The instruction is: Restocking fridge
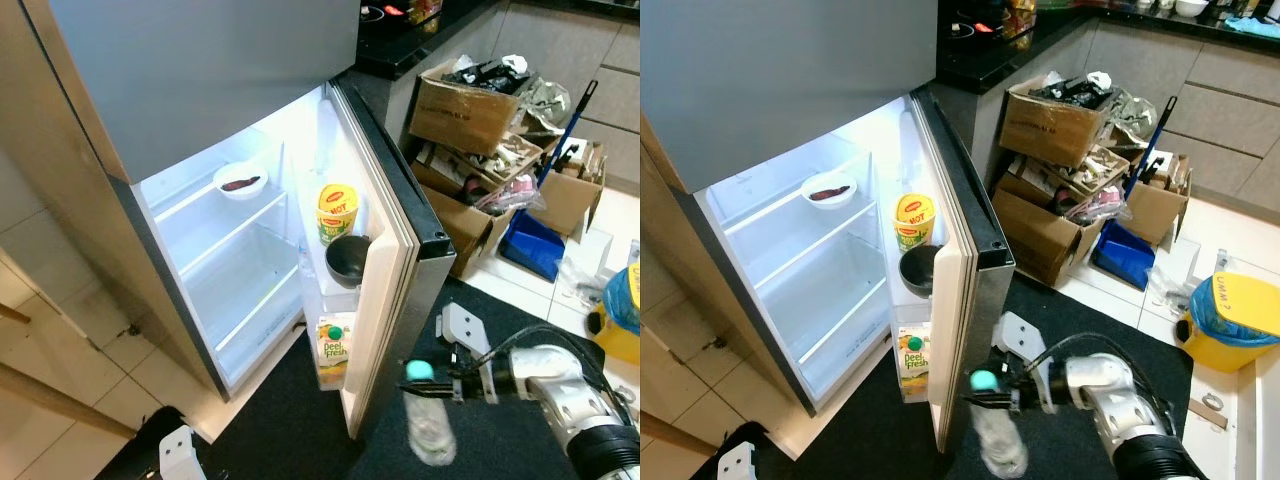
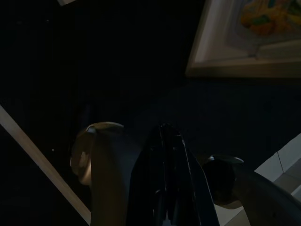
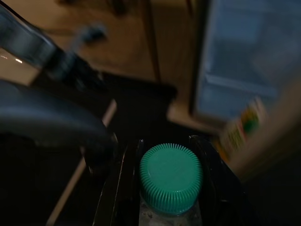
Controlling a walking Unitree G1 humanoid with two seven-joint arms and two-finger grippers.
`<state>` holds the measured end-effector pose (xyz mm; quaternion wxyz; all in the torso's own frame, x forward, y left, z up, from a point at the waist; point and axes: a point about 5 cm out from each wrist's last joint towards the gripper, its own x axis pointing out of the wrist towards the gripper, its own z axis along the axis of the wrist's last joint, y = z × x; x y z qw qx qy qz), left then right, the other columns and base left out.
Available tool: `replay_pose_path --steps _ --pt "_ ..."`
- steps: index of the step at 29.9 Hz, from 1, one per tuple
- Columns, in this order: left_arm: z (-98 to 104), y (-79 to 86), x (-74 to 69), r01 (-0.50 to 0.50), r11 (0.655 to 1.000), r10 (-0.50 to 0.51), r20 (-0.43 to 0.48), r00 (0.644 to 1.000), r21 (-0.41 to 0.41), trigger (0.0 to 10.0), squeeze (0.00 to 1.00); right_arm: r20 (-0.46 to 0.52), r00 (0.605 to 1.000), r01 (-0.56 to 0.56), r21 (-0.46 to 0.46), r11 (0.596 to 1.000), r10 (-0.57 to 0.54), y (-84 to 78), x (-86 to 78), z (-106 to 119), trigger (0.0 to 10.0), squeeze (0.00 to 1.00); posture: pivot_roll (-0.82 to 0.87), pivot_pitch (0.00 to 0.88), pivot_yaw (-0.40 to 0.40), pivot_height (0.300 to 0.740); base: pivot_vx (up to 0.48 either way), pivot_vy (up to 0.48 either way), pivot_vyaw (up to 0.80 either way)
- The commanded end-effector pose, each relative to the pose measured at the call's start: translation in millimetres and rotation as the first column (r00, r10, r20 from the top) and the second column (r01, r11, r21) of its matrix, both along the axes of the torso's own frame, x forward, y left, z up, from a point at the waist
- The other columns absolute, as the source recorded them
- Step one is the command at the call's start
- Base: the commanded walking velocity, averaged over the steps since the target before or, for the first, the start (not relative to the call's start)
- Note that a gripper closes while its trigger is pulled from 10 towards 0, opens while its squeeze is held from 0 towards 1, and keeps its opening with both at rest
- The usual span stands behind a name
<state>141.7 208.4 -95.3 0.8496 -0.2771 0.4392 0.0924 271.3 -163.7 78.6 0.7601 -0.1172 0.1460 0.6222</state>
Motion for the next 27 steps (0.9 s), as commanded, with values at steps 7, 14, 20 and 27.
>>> replay_pose_path --steps 7,14,20,27 --pt "-2.0 -2.7 -4.1 0.008 1.000 -0.008 -0.015 1.000 -0.002 10.0 0.00 0.231 0.962 0.119 0.129 0.984 -0.147 11.4 27.1 36.8 10.0 0.00 -0.08 0.000 -0.042 0.740 0.000 0.000 0.00" --pt "-4.8 5.8 -19.0 0.000 1.000 0.000 -0.034 0.999 0.003 10.0 0.00 0.338 0.882 0.300 0.135 0.944 -0.329 3.1 46.9 49.8 10.0 0.00 -0.08 0.000 -0.042 0.740 0.000 0.000 0.00" --pt "-6.9 14.4 -33.7 -0.008 1.000 0.009 -0.057 0.998 0.013 10.0 0.00 0.408 0.793 0.450 0.111 0.886 -0.453 -12.6 61.8 53.5 10.0 0.00 -0.08 0.000 -0.043 0.740 0.000 0.000 0.00" --pt "-8.3 18.5 -43.3 -0.012 1.000 0.013 -0.072 0.997 0.018 10.0 0.00 0.459 0.647 0.667 0.045 0.744 -0.608 -54.1 73.2 52.5 10.0 0.00 -0.07 0.000 -0.044 0.740 0.000 0.000 0.00"
